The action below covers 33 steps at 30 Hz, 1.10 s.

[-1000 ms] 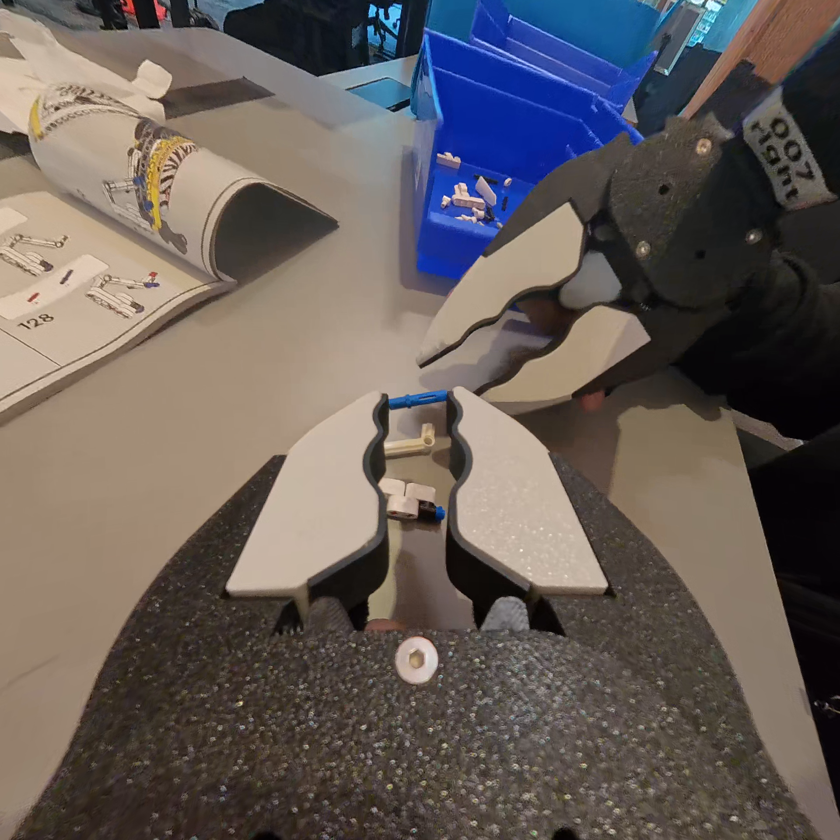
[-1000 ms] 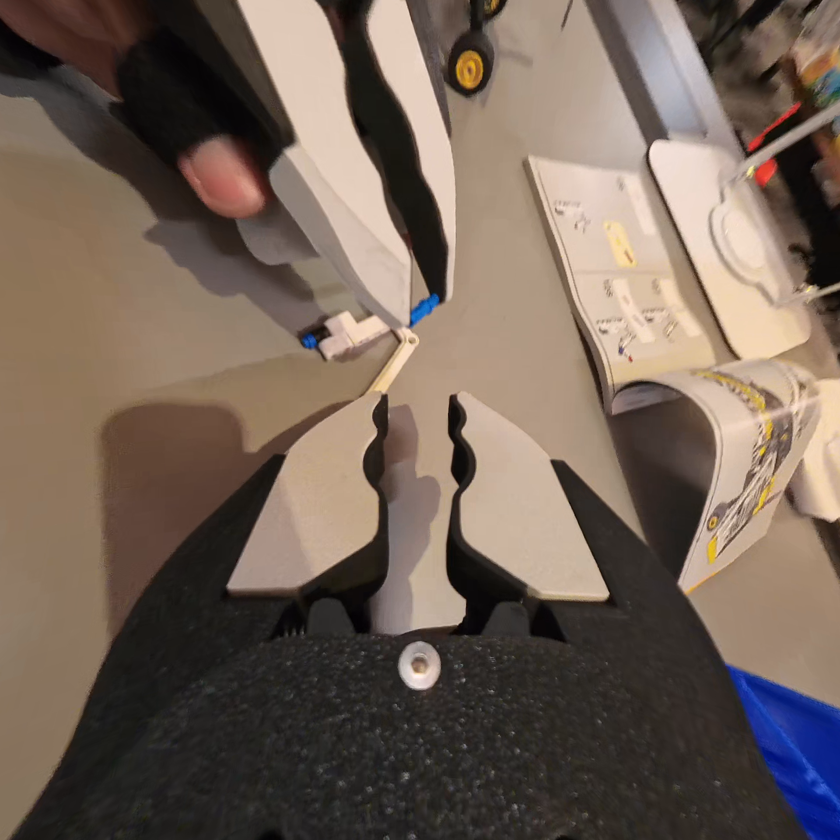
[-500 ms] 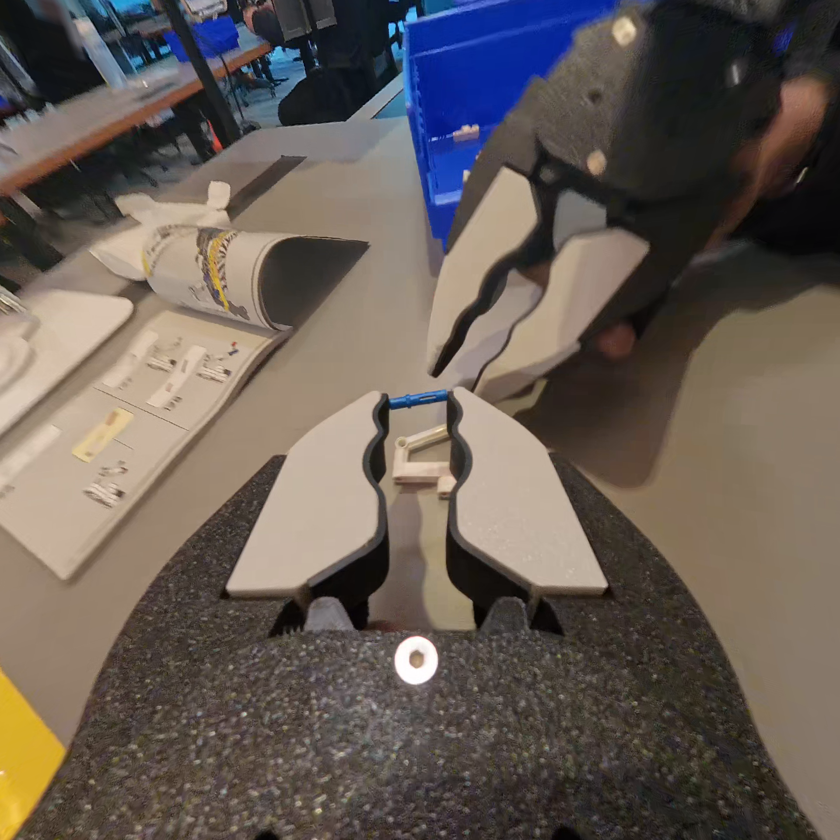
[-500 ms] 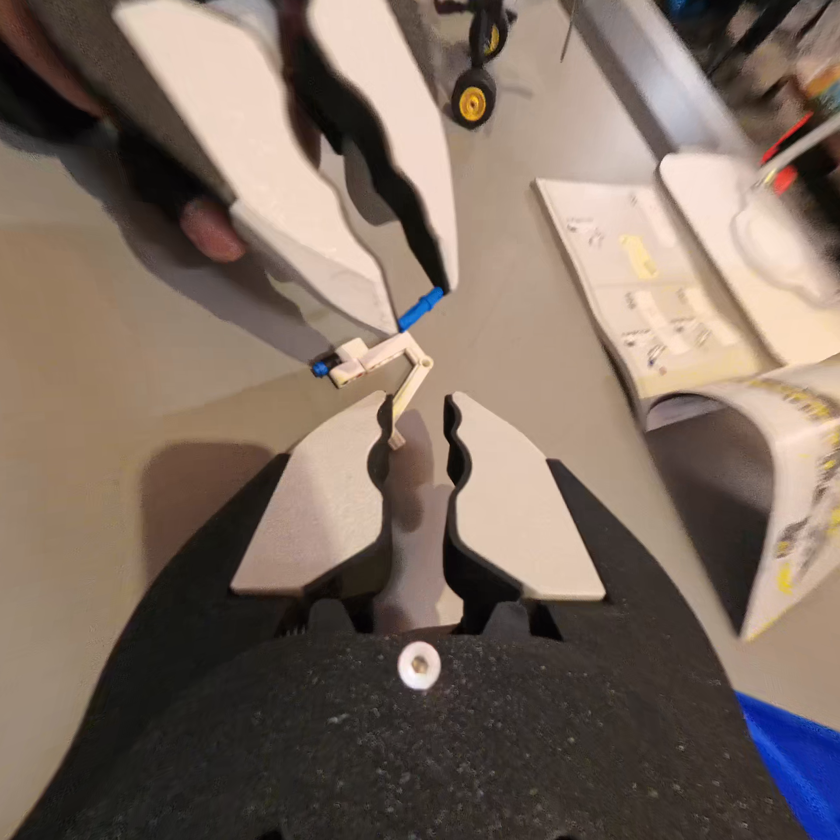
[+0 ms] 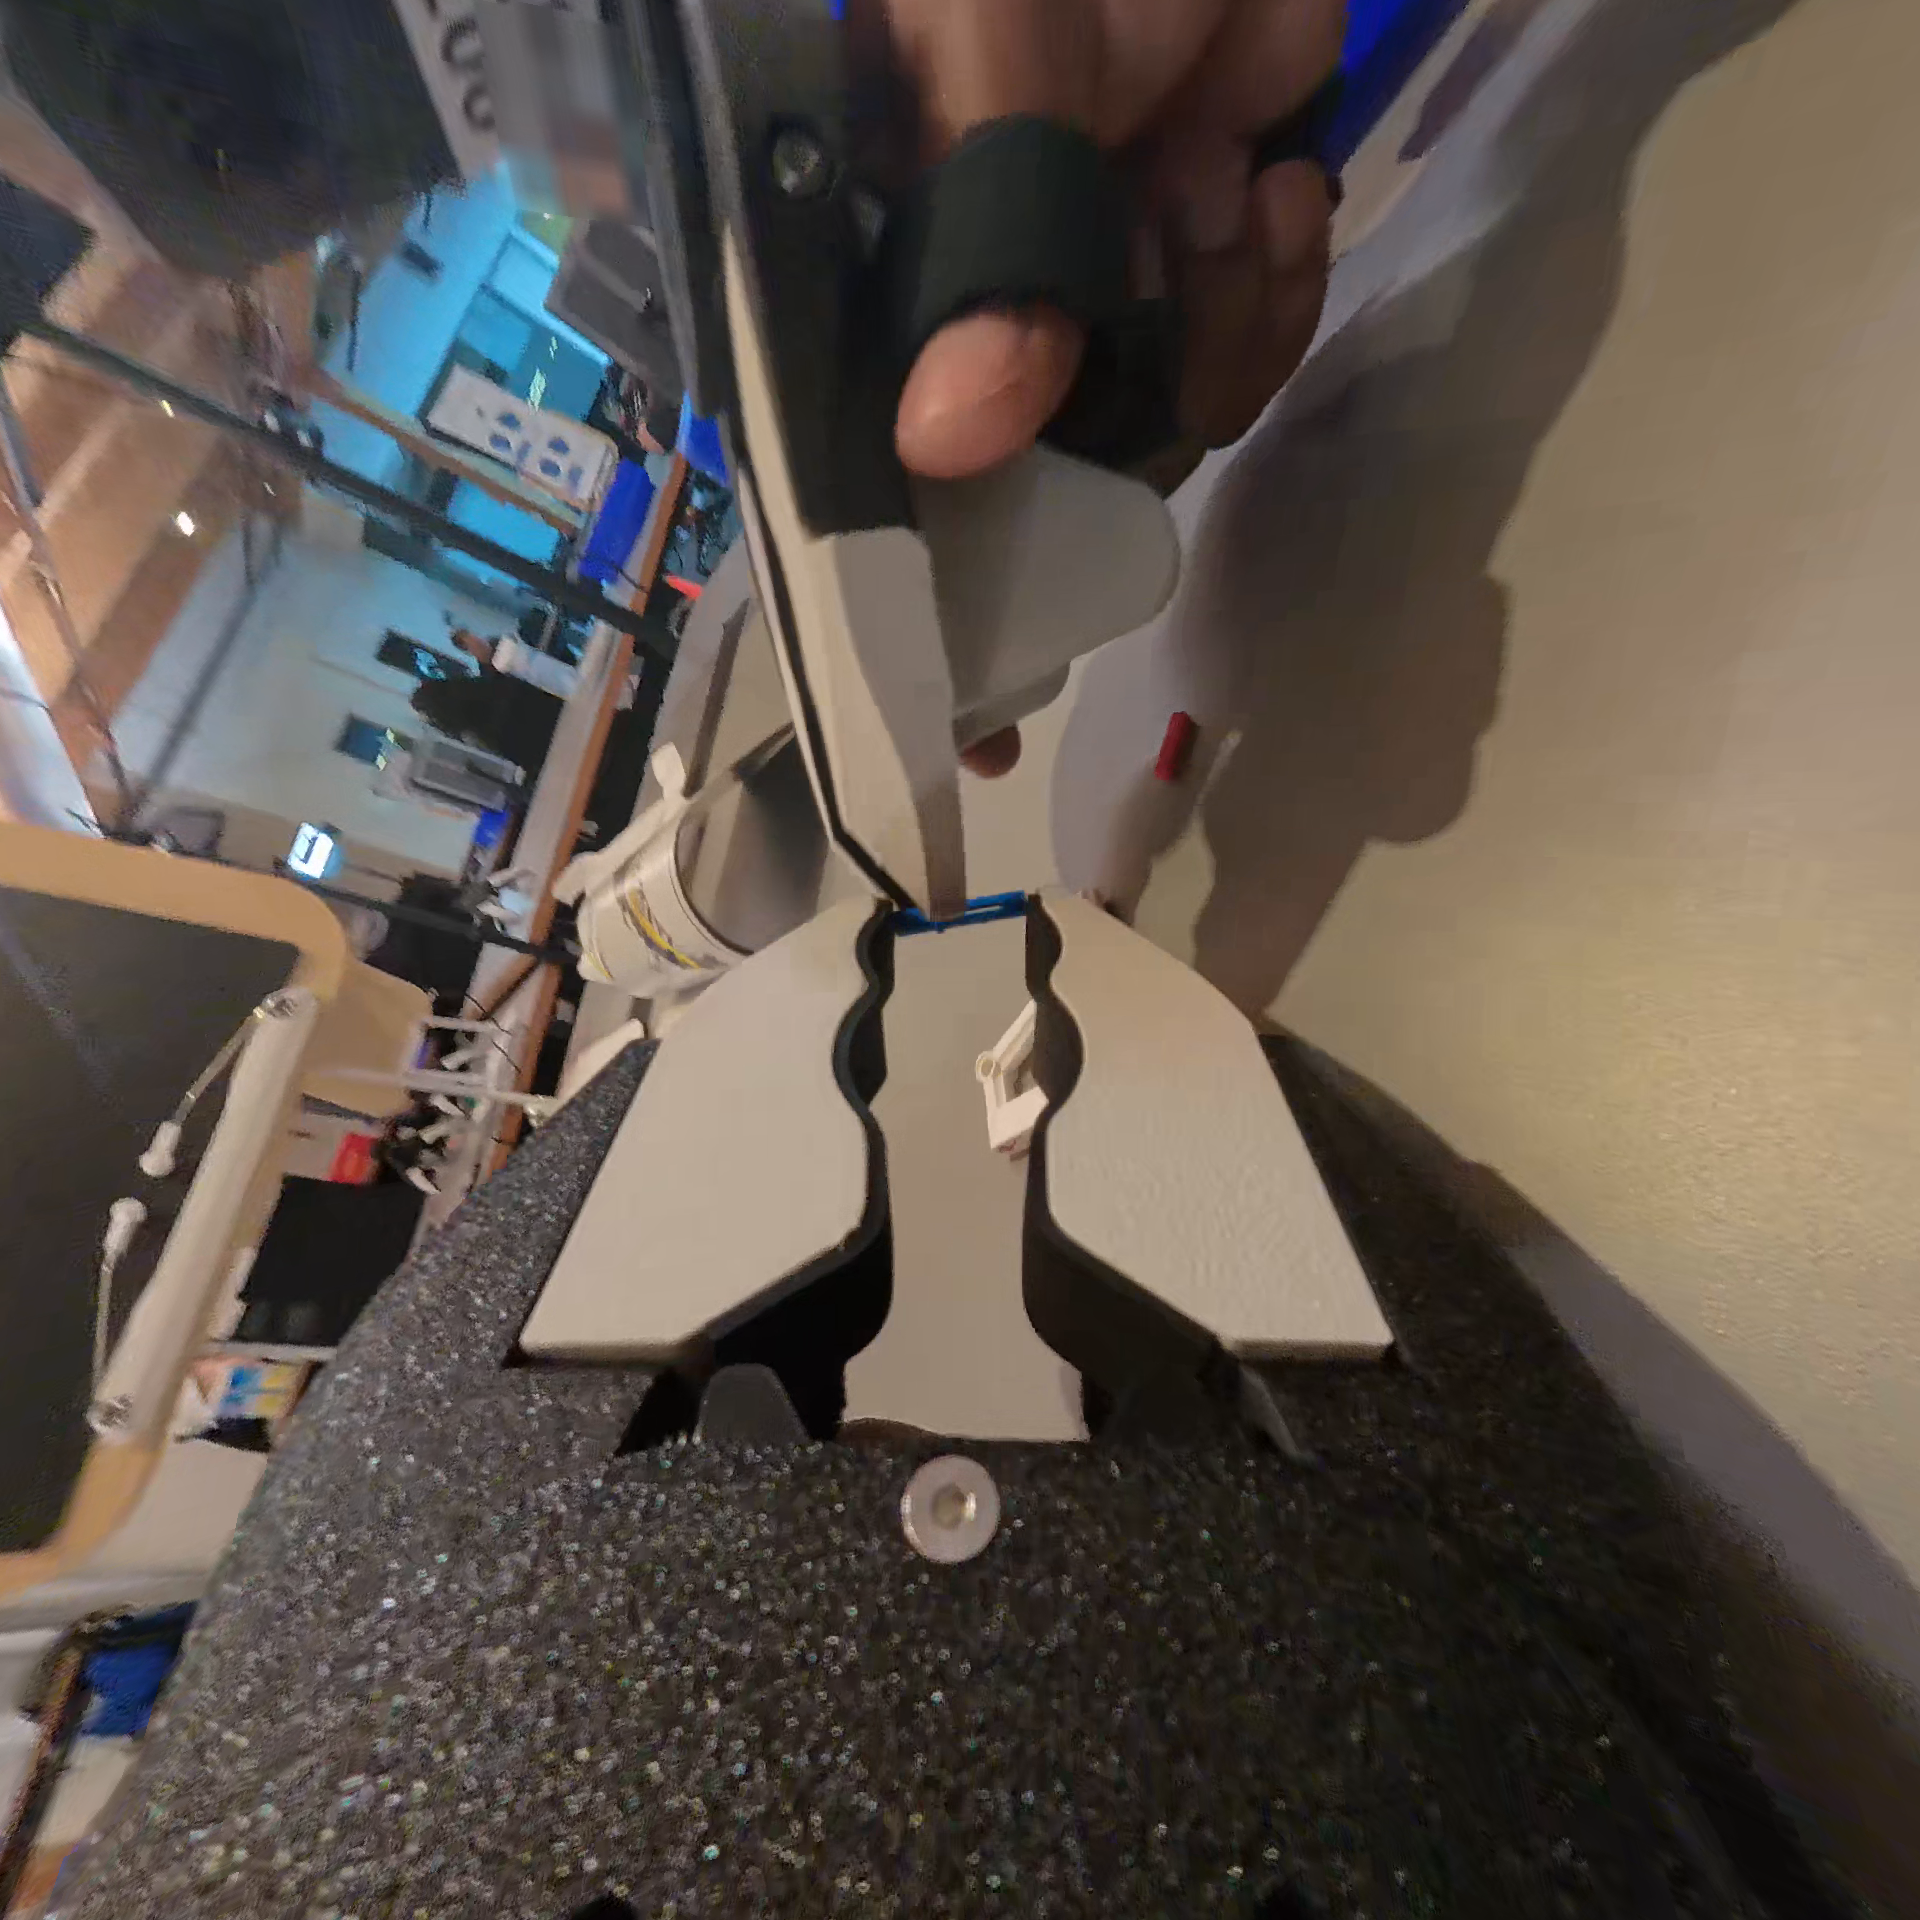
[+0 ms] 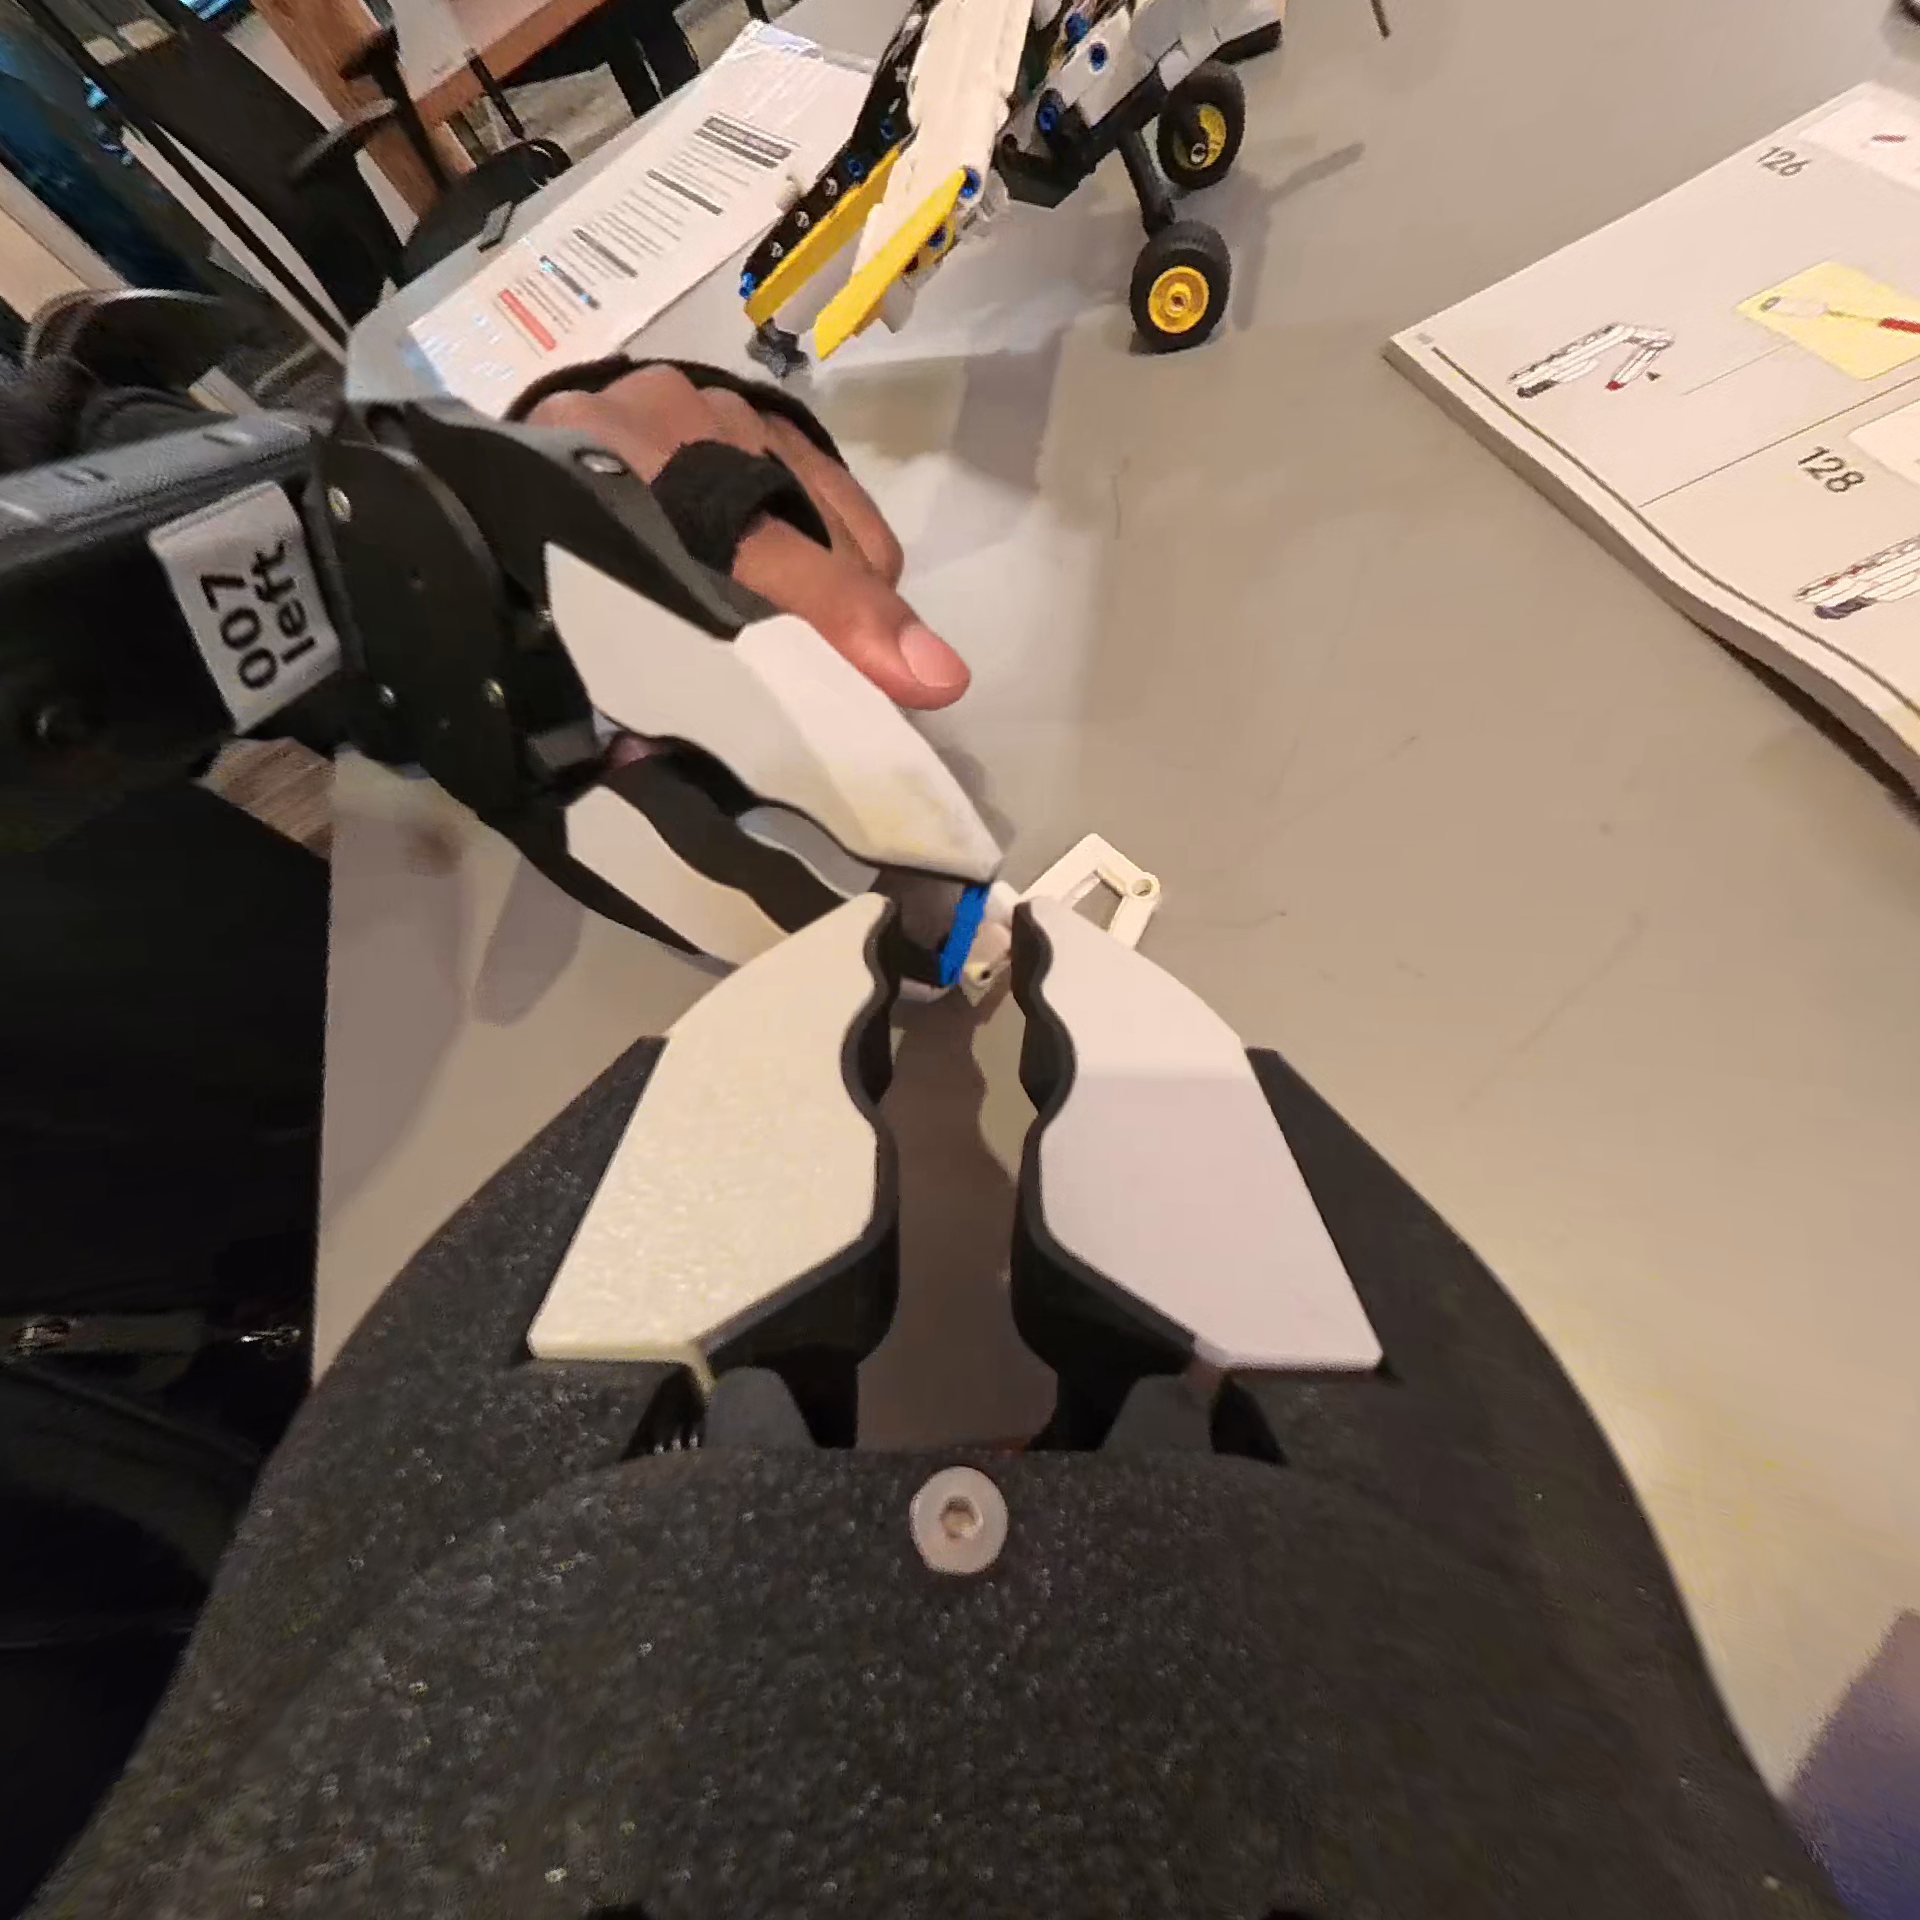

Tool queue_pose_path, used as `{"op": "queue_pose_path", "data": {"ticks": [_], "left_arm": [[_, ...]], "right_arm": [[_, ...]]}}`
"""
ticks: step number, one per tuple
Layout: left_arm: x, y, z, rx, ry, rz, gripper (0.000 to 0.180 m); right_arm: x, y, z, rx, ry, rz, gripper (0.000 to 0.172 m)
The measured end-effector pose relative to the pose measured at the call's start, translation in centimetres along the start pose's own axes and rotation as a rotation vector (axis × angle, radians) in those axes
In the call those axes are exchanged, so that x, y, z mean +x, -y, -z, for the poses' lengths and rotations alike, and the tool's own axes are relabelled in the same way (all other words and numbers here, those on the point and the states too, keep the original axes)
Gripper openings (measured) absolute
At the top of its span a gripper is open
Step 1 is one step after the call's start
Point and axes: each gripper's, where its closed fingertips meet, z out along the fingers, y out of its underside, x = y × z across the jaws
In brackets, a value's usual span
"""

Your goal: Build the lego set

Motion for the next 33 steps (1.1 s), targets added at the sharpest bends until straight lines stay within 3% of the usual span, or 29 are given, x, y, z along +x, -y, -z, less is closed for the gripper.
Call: {"op": "queue_pose_path", "data": {"ticks": [4,9,12,17,20,33], "left_arm": [[0.4,0.4,0.0,0.019,0.008,-0.074,0.024],[0.0,0.8,0.2,0.06,0.004,0.052,0.024],[-0.7,1.3,0.7,0.119,-0.035,0.262,0.026],[-2.2,2.5,1.1,0.223,-0.194,0.834,0.026],[-2.7,2.8,1.1,0.267,-0.227,0.996,0.026],[-2.4,1.3,1.0,0.182,-0.193,0.958,0.005]], "right_arm": [[-0.5,-0.5,-0.3,-0.02,0.016,0.012,0.013],[0.4,-0.4,0.3,0.03,-0.02,-0.002,0.005],[1.0,0.6,1.0,0.128,-0.029,-0.044,0.005],[0.4,3.3,2.3,0.347,0.039,-0.099,0.005],[-0.3,3.8,2.3,0.396,0.081,-0.103,0.005],[-0.8,3.3,1.6,0.384,0.103,-0.056,0.006]]}}
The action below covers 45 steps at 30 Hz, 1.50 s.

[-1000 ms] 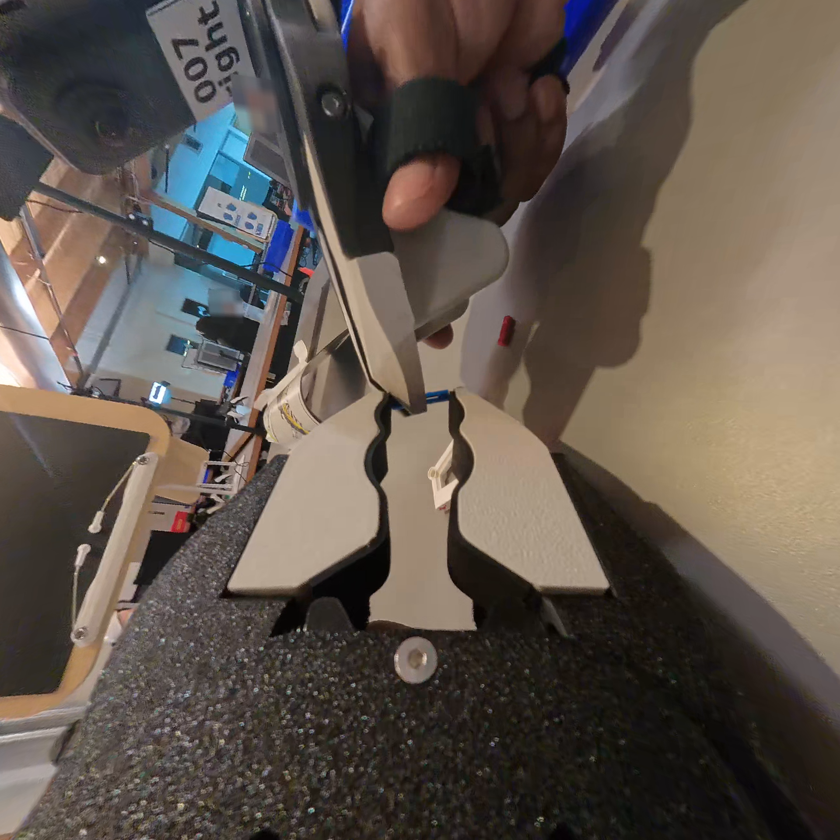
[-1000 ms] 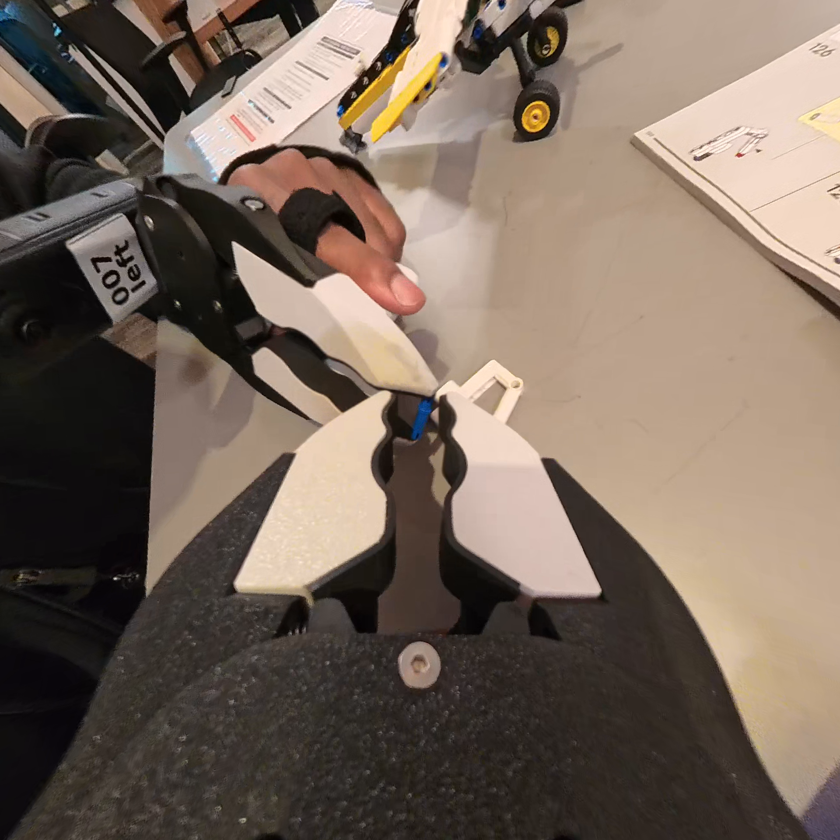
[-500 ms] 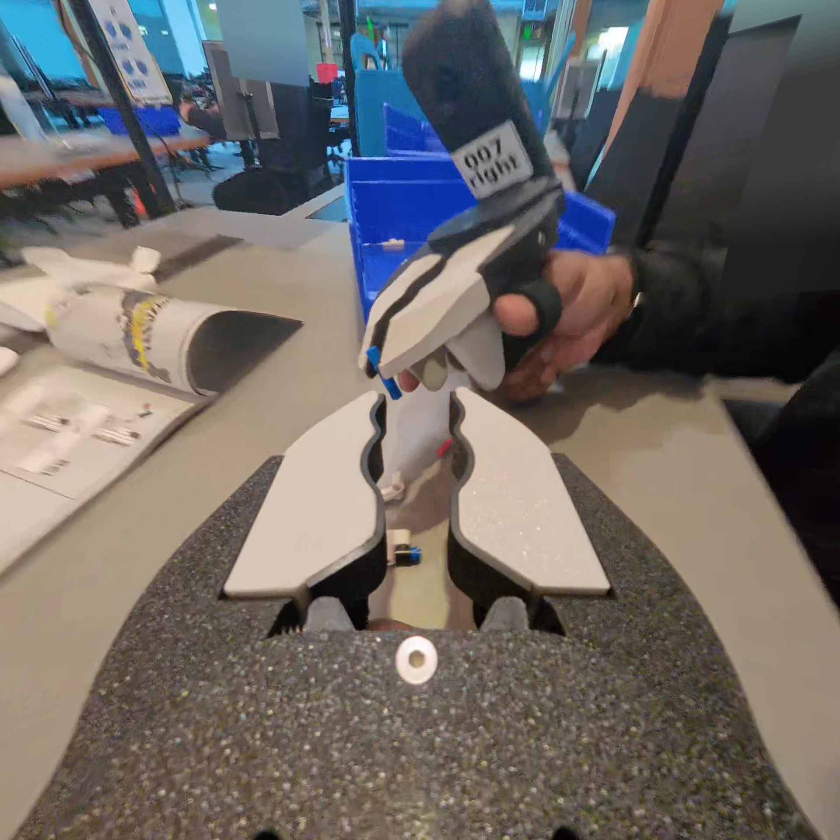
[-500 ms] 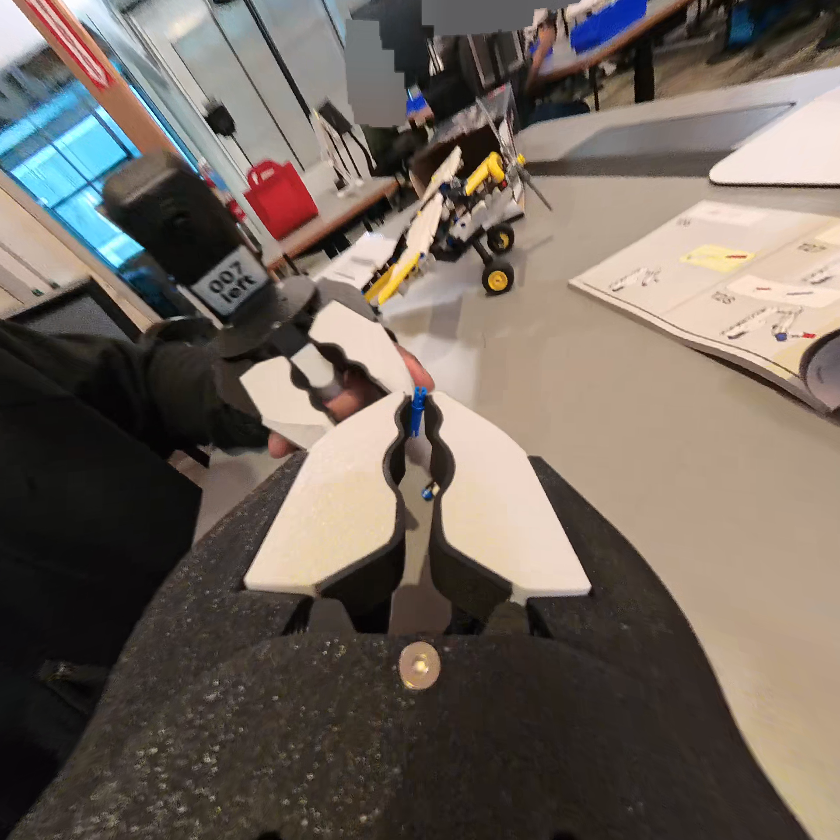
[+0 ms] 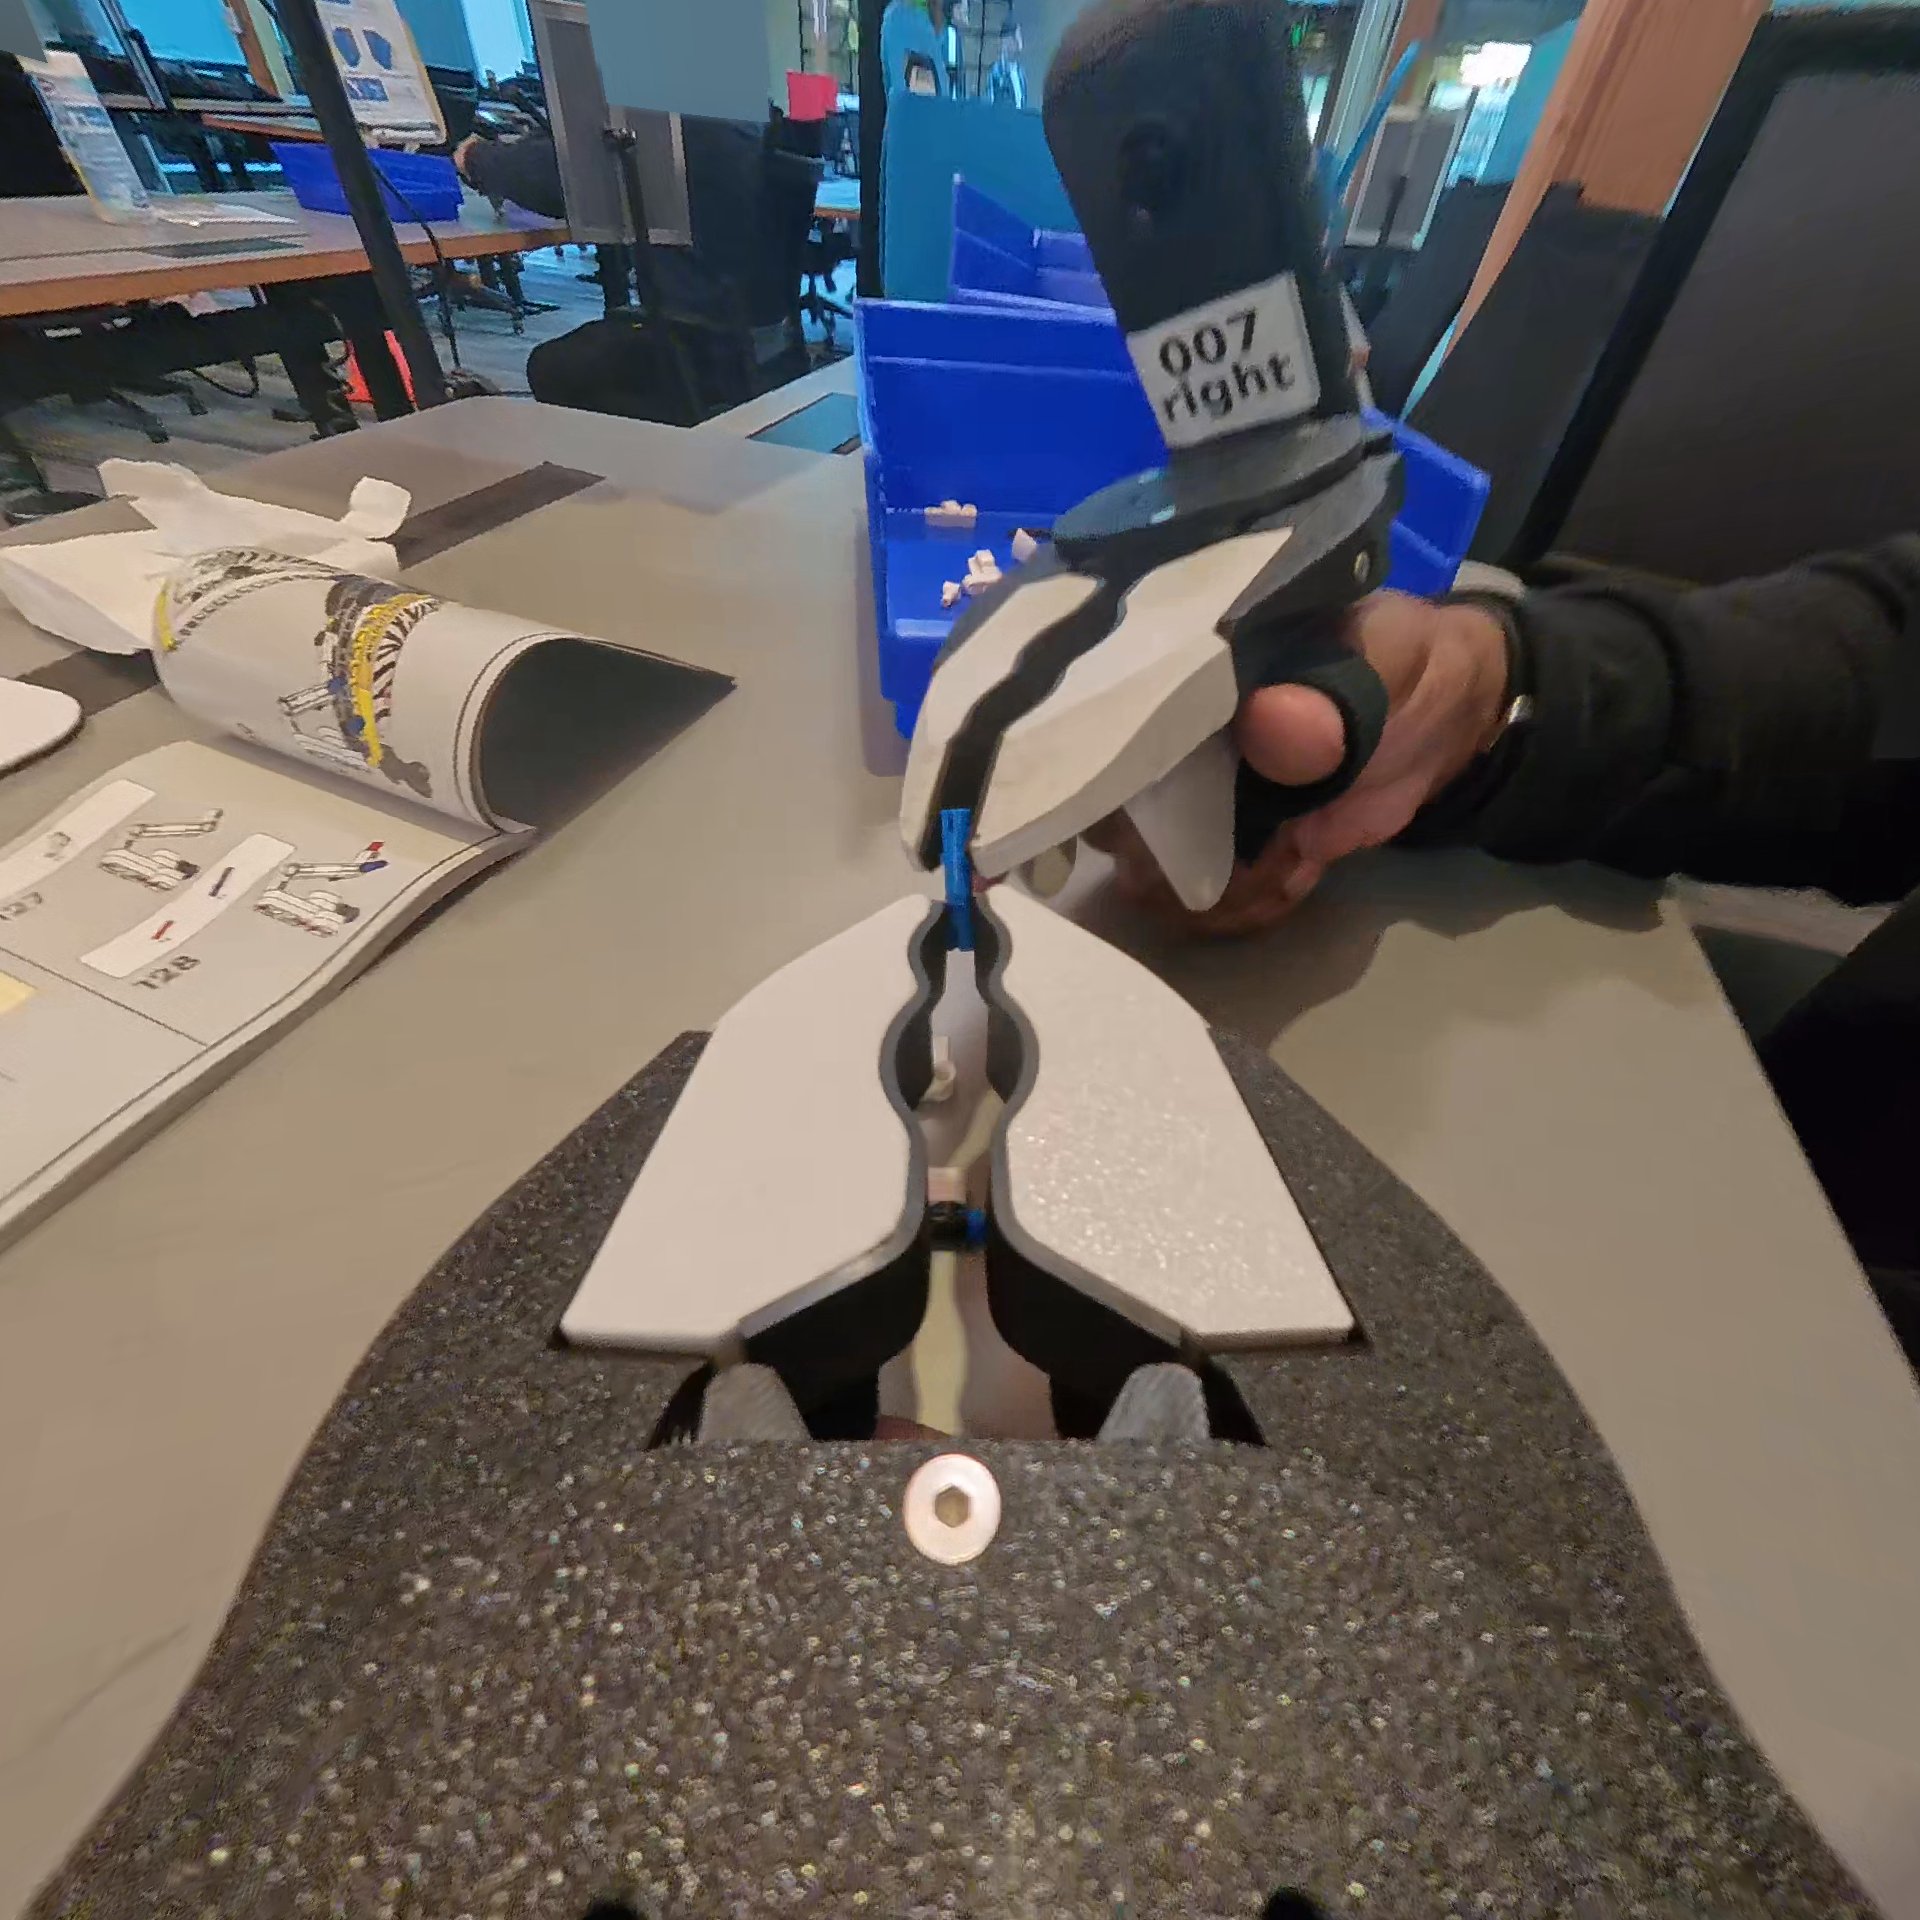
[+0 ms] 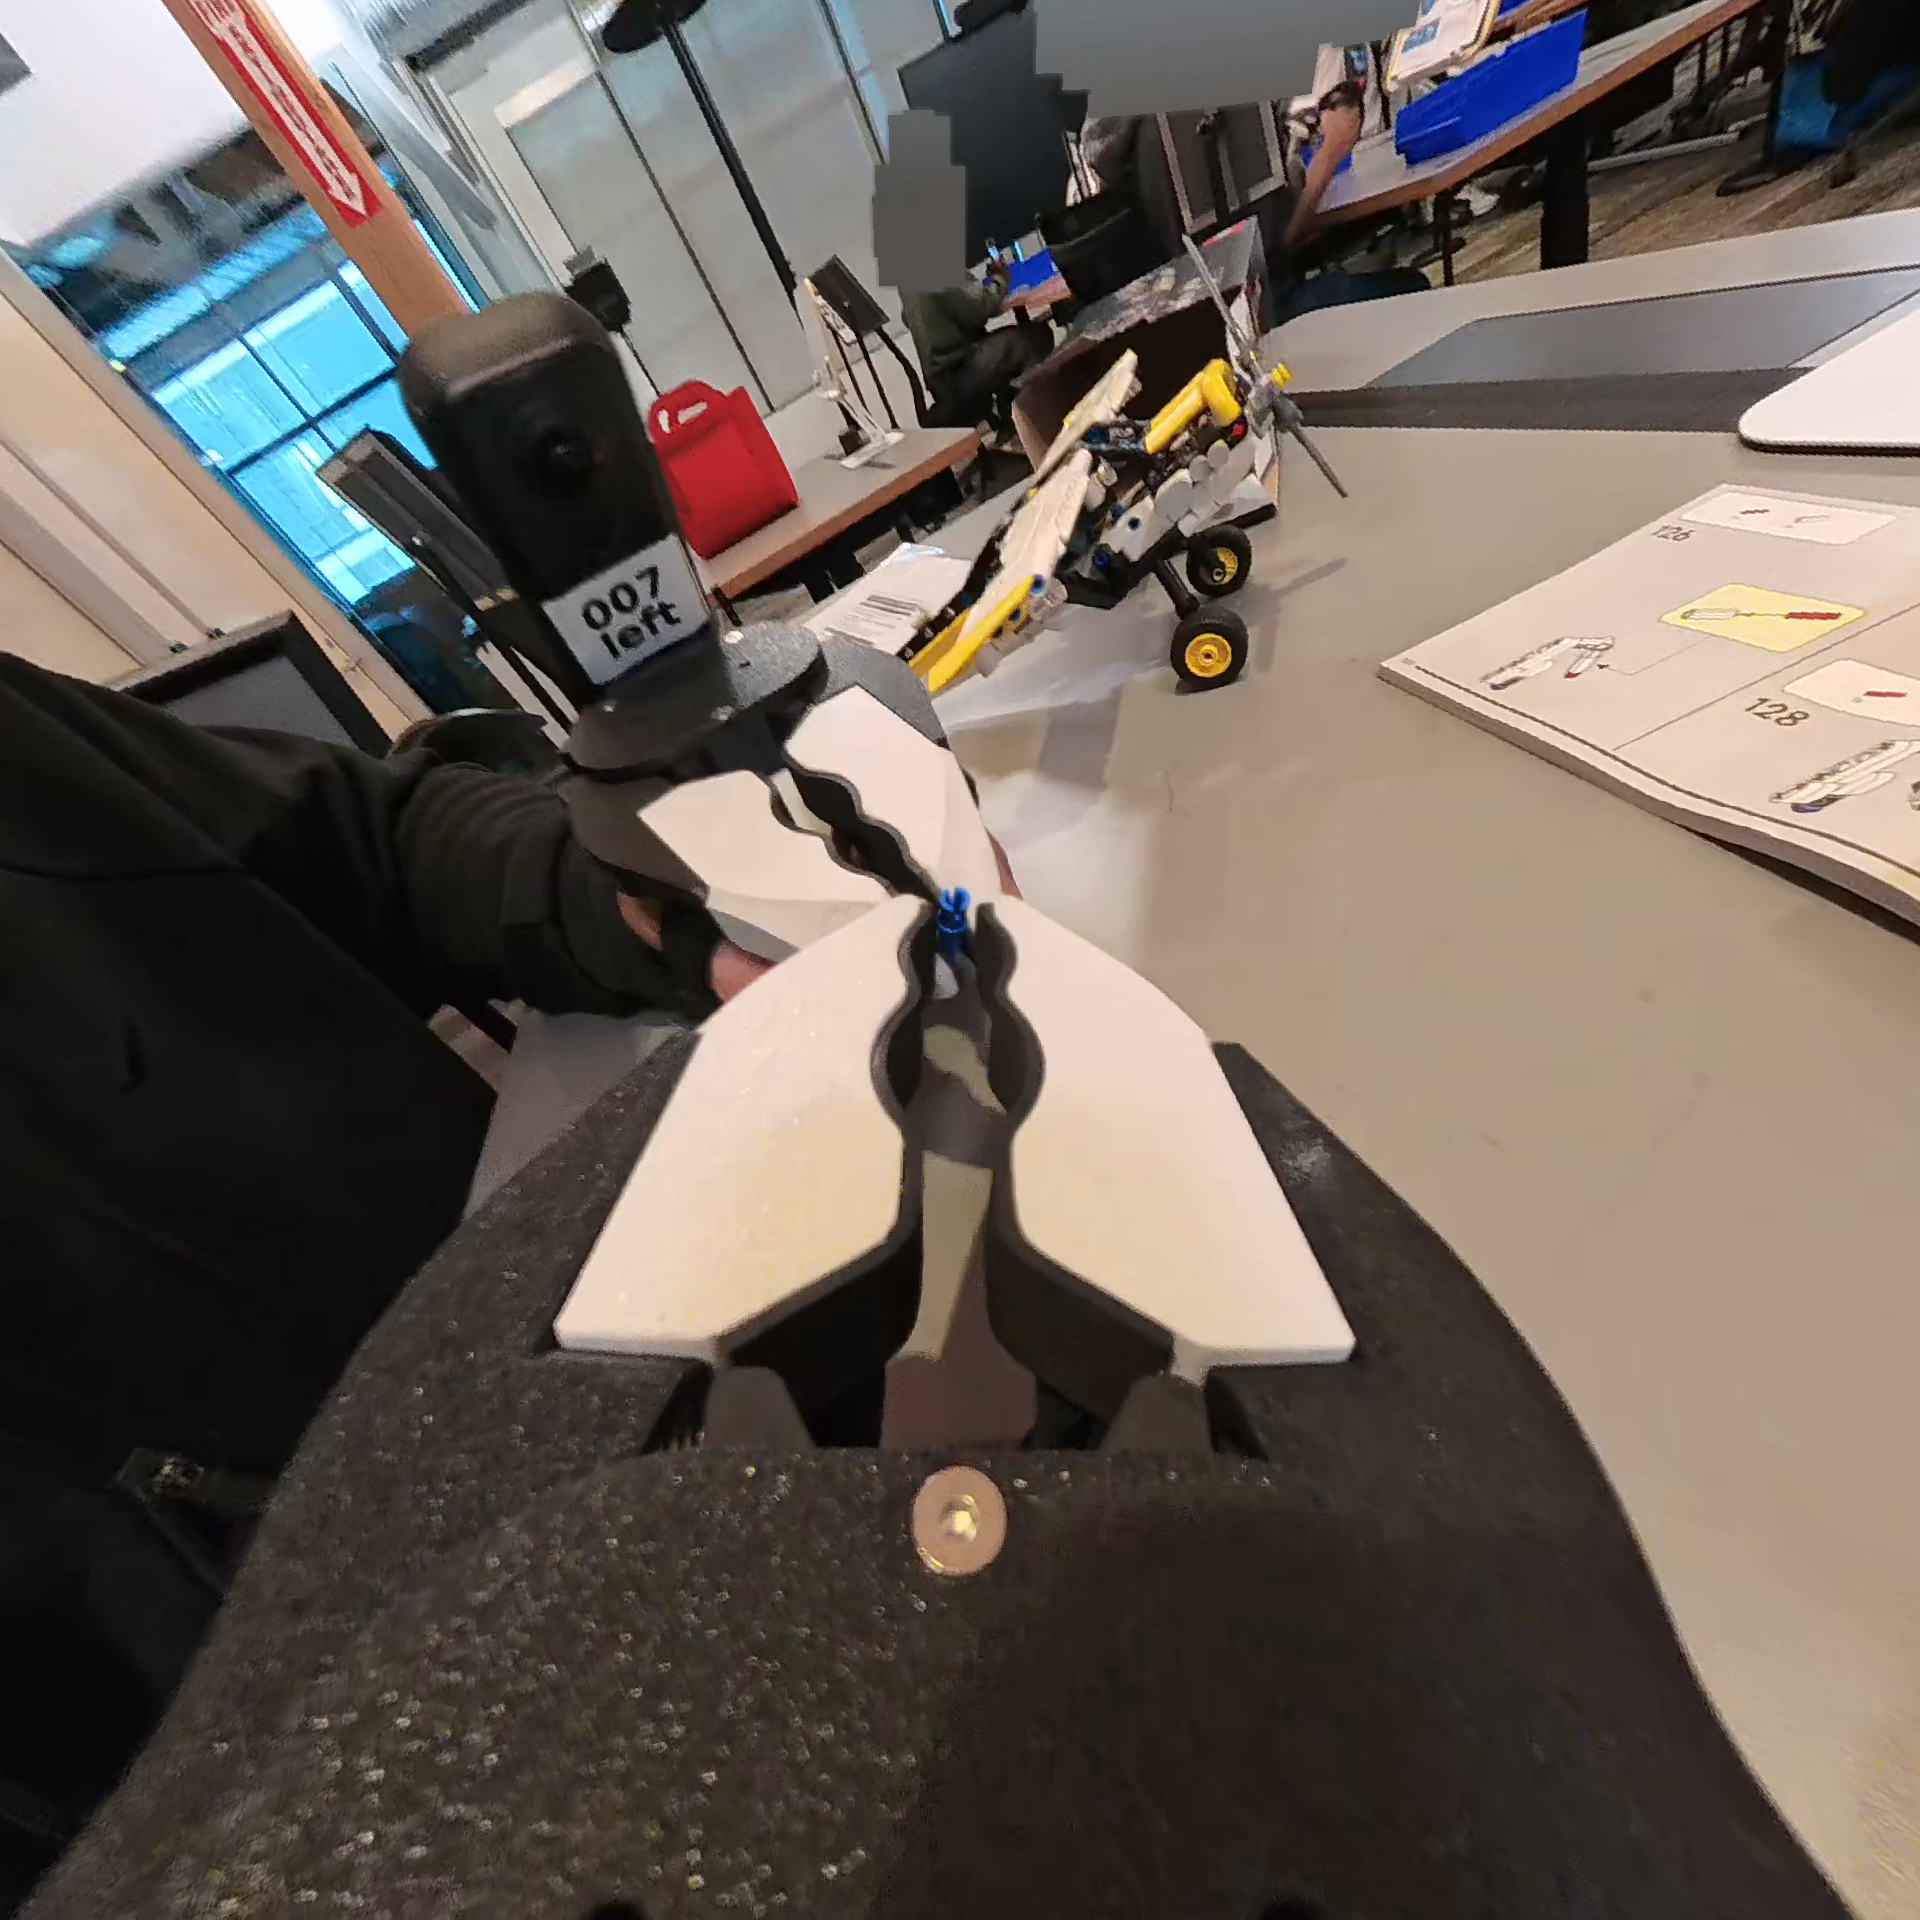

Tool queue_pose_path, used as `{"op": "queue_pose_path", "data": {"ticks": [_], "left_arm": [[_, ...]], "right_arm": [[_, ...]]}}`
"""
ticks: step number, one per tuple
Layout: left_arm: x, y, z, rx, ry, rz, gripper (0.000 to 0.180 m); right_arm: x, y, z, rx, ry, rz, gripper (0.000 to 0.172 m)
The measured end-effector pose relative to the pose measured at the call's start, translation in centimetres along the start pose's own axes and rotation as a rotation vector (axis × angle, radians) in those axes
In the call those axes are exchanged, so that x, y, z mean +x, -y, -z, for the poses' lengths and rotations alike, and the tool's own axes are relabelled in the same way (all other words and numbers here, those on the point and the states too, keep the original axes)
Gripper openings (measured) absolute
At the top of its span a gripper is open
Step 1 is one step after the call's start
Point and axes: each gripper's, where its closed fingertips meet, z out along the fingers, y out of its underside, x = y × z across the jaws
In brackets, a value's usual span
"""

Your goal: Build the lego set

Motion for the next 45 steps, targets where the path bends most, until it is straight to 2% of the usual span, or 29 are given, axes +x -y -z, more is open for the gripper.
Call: {"op": "queue_pose_path", "data": {"ticks": [9,16,19,21,24,28,32,38,41,45], "left_arm": [[0.1,-1.6,-0.3,-0.139,0.057,-0.248,0.004],[-0.4,-1.5,-0.6,-0.135,0.103,-0.313,0.007],[-1.8,-0.9,-0.7,-0.099,0.175,-0.288,0.047],[-2.4,0.1,-0.8,-0.042,0.209,-0.278,0.054],[-2.2,1.8,-1.1,0.075,0.197,-0.226,0.051],[-4.5,3.4,-0.9,0.149,0.301,-0.127,0.024],[-6.3,1.6,-1.2,-0.038,0.319,0.003,0.028],[-5.1,-4.3,-1.1,-0.459,0.265,-0.074,0.033],[-4.6,-5.2,-0.7,-0.547,0.269,-0.102,0.032],[-4.4,-6.3,-0.3,-0.628,0.247,-0.036,0.031]], "right_arm": [[0.4,-1.4,0.3,-0.126,-0.072,0.152,0.01],[0.7,-1.8,0.3,-0.161,-0.118,0.199,0.005],[1.9,-1.4,0.8,-0.157,-0.207,0.219,0.005],[2.5,-1.0,1.2,-0.134,-0.238,0.2,0.005],[3.0,-0.4,1.6,-0.1,-0.267,0.173,0.005],[3.6,-0.9,1.7,-0.128,-0.297,0.16,0.005],[3.8,-2.0,1.7,-0.194,-0.306,0.166,0.005],[4.3,-3.6,2.1,-0.293,-0.328,0.171,0.005],[4.3,-3.8,2.1,-0.299,-0.321,0.167,0.005],[4.1,-3.9,2.1,-0.306,-0.316,0.176,0.005]]}}
